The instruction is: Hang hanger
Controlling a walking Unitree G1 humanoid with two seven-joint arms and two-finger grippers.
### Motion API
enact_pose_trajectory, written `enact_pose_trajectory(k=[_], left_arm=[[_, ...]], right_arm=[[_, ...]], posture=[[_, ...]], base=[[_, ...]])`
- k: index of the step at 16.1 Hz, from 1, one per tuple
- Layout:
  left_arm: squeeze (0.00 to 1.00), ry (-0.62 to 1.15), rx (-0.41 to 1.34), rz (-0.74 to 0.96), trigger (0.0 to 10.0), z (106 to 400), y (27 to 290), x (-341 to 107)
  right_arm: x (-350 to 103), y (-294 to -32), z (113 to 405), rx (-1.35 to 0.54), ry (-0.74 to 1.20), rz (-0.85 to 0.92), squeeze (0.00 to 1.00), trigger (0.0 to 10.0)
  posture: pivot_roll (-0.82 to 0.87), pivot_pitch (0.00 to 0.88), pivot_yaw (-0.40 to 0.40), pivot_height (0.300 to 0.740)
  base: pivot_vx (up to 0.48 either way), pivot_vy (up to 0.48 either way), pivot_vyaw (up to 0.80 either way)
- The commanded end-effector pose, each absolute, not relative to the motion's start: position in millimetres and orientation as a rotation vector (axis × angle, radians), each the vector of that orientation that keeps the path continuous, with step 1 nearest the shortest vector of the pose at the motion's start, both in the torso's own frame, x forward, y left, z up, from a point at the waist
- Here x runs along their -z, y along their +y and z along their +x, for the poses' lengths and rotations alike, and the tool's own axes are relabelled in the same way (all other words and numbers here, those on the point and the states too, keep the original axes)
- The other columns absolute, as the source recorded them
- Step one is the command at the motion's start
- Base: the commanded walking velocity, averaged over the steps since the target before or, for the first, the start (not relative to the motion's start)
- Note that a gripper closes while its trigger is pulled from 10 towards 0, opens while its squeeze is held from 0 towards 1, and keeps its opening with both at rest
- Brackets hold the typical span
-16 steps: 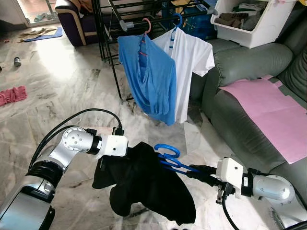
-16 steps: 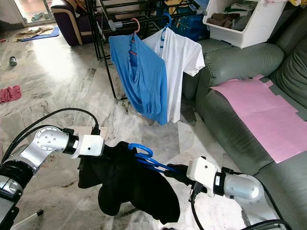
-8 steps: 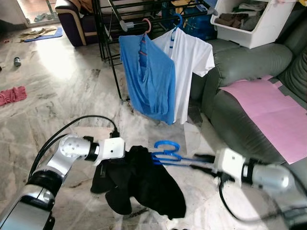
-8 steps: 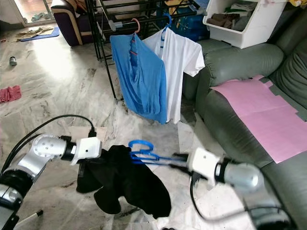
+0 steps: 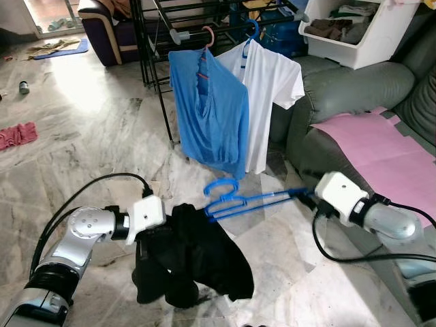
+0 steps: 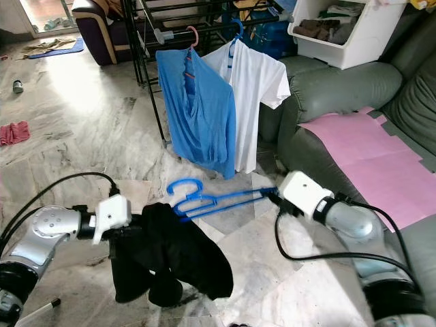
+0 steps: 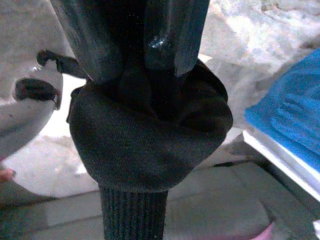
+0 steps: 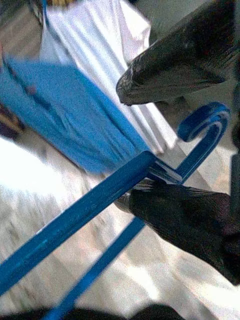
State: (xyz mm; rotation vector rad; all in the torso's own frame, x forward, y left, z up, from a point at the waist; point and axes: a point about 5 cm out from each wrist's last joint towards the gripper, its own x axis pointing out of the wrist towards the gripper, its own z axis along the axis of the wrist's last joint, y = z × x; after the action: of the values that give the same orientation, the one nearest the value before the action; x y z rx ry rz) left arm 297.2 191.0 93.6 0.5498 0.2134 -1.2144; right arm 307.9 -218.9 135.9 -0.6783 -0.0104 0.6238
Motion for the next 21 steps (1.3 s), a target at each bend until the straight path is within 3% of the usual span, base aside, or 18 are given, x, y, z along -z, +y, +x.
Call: enact_pose_trajectory(k=[1,5,8,12,14,17,21], left_arm=[[0.00,0.210,1.127,0.488,0.0,296.2,204.8,-97.3],[0.00,0.187,1.015,0.362,0.0,298.7,209.6,-101.5],[0.00,0.185,1.028,0.363,0.0,296.6,205.1,-103.8],[0.00,0.181,1.088,0.459,0.0,293.1,199.7,-105.2],[0.00,0.191,1.183,0.597,0.0,287.0,193.9,-97.3],[0.00,0.190,1.223,0.637,0.0,286.7,189.3,-93.6],[0.00,0.165,1.224,0.697,0.0,293.3,186.7,-95.1]], right_arm=[[-156.7,-244.3,316.9,-0.398,-0.075,-0.662,1.00,10.0],[-161.4,-241.6,316.6,-0.219,-0.168,-0.559,1.00,10.0],[-152.6,-239.4,312.9,-0.118,-0.182,-0.521,1.00,10.0],[-147.0,-229.7,310.8,-0.230,-0.165,-0.484,1.00,10.0],[-135.3,-209.4,302.4,-0.530,-0.093,-0.528,1.00,10.0],[-123.6,-208.5,292.1,-0.773,0.019,-0.663,1.00,10.0],[-133.6,-213.4,286.5,-0.927,0.033,-0.764,1.00,10.0]], posture=[[-0.02,0.074,-0.017,0.740],[-0.01,0.080,-0.011,0.740],[-0.01,0.083,-0.012,0.740],[-0.01,0.086,-0.004,0.740],[-0.01,0.086,-0.003,0.740],[-0.01,0.085,0.000,0.740],[-0.02,0.087,-0.001,0.740]], base=[[0.000,0.000,0.00],[0.000,0.000,0.00],[0.000,0.000,0.00],[0.000,0.000,0.00],[0.000,0.000,0.00],[0.000,0.000,0.00],[0.000,0.000,0.00]])
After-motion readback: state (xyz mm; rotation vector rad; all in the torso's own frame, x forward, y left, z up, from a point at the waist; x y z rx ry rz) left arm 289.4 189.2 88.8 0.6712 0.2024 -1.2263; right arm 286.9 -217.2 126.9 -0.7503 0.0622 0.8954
